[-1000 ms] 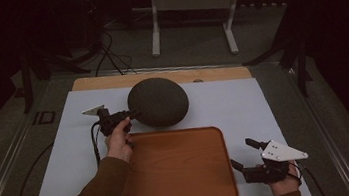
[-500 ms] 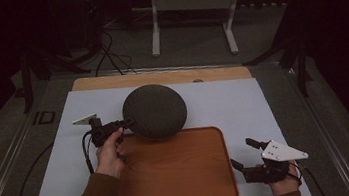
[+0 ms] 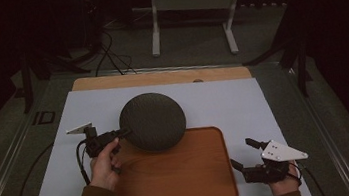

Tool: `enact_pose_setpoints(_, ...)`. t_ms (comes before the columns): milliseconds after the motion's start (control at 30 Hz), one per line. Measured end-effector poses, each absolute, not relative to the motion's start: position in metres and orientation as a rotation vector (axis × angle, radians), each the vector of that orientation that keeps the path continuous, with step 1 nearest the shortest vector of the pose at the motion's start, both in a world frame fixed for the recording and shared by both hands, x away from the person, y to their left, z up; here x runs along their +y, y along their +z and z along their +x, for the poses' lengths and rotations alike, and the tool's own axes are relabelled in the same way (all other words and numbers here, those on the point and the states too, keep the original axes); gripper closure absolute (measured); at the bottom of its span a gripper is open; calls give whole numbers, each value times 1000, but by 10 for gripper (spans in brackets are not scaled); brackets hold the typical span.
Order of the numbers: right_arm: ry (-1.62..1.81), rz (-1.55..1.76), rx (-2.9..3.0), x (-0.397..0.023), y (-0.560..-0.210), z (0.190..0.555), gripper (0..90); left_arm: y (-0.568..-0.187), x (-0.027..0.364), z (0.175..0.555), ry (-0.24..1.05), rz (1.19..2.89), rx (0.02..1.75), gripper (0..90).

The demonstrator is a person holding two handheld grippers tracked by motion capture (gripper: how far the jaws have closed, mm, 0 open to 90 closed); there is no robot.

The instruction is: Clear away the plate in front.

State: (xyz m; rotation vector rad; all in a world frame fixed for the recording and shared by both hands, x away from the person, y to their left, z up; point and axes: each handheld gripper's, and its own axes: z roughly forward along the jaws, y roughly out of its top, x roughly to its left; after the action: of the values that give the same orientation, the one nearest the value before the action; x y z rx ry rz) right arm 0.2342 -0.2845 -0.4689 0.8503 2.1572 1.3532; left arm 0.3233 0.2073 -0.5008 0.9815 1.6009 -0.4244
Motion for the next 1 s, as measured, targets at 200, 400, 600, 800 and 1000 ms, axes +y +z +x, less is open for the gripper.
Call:
enact_pose_setpoints(200,1352,848,2158,-284,-469,234,139,-500,205,311,-429,1015,1589,844)
enact_pose_setpoints(400,1354,845,2157,-285,-468,234,139,-502,199,298,-437,1058,1589,844)
enact_pose_setpoints(600,1357,843,2157,-285,-468,234,139,-510,194,285,-461,1102,1589,840)
enact_pose_setpoints(800,1356,844,2157,-285,-468,234,139,-521,189,273,-502,1150,1599,842)
enact_pose_setpoints(1000,1355,845,2158,-284,-468,234,139,-528,180,264,-528,1196,1594,835)
